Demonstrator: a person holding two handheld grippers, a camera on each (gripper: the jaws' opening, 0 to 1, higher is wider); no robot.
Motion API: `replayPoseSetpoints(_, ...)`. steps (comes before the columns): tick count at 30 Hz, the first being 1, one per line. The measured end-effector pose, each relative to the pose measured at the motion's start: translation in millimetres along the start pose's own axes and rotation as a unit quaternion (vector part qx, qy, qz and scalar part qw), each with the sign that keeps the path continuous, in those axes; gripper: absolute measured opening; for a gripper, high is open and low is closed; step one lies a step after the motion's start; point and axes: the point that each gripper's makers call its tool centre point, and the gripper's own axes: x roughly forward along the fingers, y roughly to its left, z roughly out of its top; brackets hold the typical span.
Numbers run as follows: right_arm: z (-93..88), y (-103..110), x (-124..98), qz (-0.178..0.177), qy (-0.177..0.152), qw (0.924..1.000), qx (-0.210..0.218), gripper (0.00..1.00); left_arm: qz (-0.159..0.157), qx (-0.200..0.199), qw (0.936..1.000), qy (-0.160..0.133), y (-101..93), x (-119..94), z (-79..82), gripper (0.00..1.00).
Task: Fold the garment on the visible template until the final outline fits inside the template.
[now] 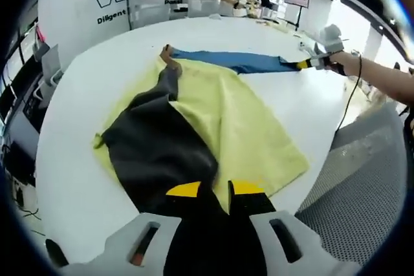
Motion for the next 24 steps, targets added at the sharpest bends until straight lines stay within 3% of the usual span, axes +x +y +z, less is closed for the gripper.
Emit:
replayPoseSetpoints(8, 14.8, 7, -9, 0.004, -0.018, 0.9998, -0.011, 0.12, 0.014, 0.026, 0.9986, -0.043, 8.5, -3, 33.8, 0.21)
replayPoseSetpoints(9, 14.0, 7, -9, 0.002, -0.014, 0.9997, -0.019, 0.12, 0.015, 0.029, 0.9984, -0.046, 9.1, -2, 36.4, 0.21)
replayPoseSetpoints(10, 5.9, 3, -11, -0.009, 0.014, 0.9992, -0.037, 0.13, 0.015, 0.033, 0.9982, -0.047, 9.5, -1, 38.7, 0.21)
replayPoseSetpoints(11, 7.2, 3, -10, -0.008, 0.011, 0.9993, -0.034, 0.14, 0.016, 0.035, 0.9981, -0.048, 10.4, 0, 41.0, 0.21)
replayPoseSetpoints(12, 15.6, 6, -9, 0.002, -0.018, 0.9996, -0.020, 0.15, 0.017, 0.036, 0.9980, -0.049, 11.3, 1, 42.8, 0.21)
replayPoseSetpoints(19, 18.9, 7, -13, 0.005, -0.017, 0.9997, -0.017, 0.12, 0.031, 0.053, 0.9957, -0.068, 23.2, 10, 72.4, 0.22)
replayPoseSetpoints(24, 25.9, 19, -12, 0.026, -0.024, 0.9993, -0.009, 0.14, 0.054, 0.068, 0.9924, -0.086, 35.3, 18, 91.5, 0.24)
